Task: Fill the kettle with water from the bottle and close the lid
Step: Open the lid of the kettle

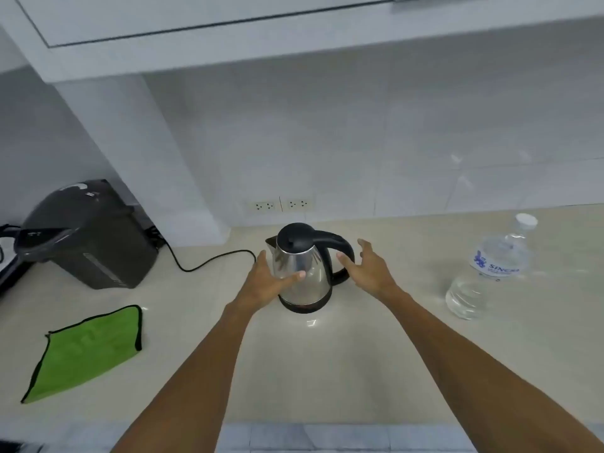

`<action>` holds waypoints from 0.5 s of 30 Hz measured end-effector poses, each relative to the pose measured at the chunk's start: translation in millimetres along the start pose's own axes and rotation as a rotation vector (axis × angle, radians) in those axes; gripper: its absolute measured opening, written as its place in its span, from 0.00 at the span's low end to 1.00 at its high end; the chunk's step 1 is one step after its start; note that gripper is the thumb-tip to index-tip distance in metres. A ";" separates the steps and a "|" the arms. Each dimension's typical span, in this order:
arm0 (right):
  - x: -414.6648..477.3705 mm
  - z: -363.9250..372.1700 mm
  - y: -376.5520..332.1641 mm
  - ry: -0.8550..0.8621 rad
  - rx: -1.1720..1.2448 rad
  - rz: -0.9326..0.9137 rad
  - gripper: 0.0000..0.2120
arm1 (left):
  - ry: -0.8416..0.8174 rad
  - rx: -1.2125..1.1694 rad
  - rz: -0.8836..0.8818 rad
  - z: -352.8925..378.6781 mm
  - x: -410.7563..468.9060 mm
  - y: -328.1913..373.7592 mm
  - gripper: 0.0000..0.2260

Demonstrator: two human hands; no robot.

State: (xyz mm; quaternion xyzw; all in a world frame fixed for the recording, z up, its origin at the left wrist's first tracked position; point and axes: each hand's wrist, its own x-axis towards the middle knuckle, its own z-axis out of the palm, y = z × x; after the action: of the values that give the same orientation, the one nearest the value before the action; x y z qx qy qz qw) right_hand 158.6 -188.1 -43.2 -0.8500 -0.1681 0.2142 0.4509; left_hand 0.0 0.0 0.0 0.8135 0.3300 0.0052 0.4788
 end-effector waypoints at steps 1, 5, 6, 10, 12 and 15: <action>6.6 2.0 3.8 0.004 0.057 0.013 0.41 | 0.026 -0.054 0.008 4.3 5.3 3.1 0.52; 22.3 10.2 18.1 -0.005 0.141 0.007 0.30 | 0.066 -0.212 -0.012 18.4 34.2 -2.3 0.45; 23.4 12.1 19.5 0.004 0.146 -0.007 0.26 | 0.078 -0.230 -0.021 20.9 41.3 -5.9 0.44; 32.7 18.2 31.1 0.027 0.132 -0.066 0.18 | 0.091 -0.270 -0.018 25.5 60.2 -19.6 0.43; 34.6 20.0 34.1 0.046 0.137 -0.090 0.16 | 0.095 -0.280 -0.012 27.1 64.3 -24.9 0.48; 36.5 21.7 35.6 0.061 0.150 -0.111 0.15 | 0.118 -0.296 0.008 27.2 63.8 -25.1 0.51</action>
State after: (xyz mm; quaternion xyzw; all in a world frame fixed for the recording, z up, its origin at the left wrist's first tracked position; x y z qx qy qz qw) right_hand 181.8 -174.7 -91.7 -0.8092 -0.1846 0.1751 0.5295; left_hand 45.4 21.6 -54.0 0.7338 0.3497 0.1033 0.5733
